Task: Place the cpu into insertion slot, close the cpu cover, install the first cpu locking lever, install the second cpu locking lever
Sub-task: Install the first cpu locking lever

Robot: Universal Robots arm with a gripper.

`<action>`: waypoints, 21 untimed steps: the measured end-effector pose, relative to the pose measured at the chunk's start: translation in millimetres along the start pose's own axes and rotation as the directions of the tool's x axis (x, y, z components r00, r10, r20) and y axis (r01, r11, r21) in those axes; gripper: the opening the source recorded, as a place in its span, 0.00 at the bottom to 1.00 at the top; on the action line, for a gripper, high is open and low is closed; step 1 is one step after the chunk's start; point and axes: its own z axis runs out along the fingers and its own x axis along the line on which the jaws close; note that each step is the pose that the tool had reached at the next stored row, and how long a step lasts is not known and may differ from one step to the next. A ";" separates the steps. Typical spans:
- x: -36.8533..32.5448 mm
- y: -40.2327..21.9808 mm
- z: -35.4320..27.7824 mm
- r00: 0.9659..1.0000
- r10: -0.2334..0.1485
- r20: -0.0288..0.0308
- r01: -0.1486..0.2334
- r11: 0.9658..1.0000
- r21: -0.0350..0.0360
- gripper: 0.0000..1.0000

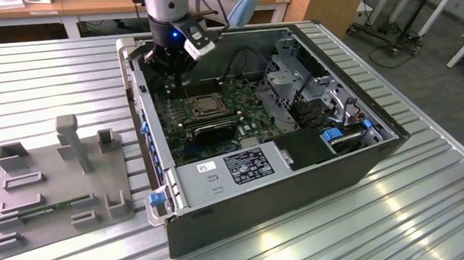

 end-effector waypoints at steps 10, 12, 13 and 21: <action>-18.9 0.6 3.1 1.000 0.009 0.000 -0.009 1.000 -0.001 0.11; -19.4 0.6 3.1 1.000 0.010 0.000 -0.010 1.000 -0.001 0.11; -19.4 0.6 3.1 1.000 0.010 0.000 -0.010 1.000 -0.001 0.11; -19.5 0.6 3.1 1.000 0.010 0.000 -0.010 1.000 -0.001 0.11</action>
